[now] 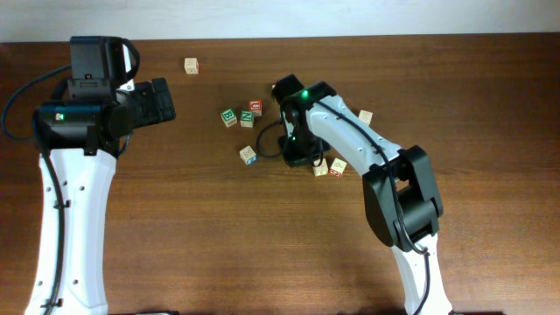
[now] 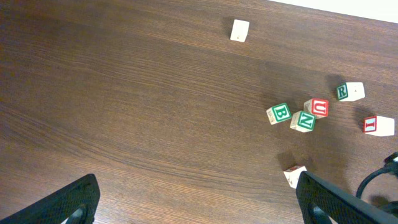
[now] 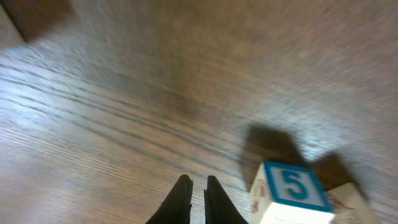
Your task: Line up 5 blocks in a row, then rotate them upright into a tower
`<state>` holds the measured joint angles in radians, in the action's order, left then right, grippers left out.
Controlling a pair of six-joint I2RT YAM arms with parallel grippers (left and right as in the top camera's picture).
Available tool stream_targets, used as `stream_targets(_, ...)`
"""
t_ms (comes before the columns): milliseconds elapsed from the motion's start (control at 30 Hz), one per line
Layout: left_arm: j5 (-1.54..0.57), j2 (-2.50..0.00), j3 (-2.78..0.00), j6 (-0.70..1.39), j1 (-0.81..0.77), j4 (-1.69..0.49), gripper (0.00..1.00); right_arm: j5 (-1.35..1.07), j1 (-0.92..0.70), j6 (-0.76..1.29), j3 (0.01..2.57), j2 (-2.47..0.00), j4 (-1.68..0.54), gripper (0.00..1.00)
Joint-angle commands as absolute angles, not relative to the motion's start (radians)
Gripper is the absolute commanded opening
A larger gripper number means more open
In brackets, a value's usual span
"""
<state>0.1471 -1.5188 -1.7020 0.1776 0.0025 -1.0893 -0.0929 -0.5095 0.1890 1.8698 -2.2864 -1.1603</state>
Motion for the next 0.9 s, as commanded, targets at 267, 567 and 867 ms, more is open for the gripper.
stream_targets(267, 0.158, -1.526, -1.719, 0.19, 0.008, -1.091, 0.99, 0.095, -0.503, 0.355, 1.822, -2.296, -1.145, 0.09)
stream_targets(567, 0.158, -1.526, -1.719, 0.19, 0.008, -1.091, 0.99, 0.109, -0.503, 0.428, 1.822, -2.296, -1.164, 0.08)
stream_targets(867, 0.158, -1.526, -1.719, 0.19, 0.008, -1.091, 0.99, 0.11, -0.502, 0.535, 1.822, -2.296, -1.191, 0.09)
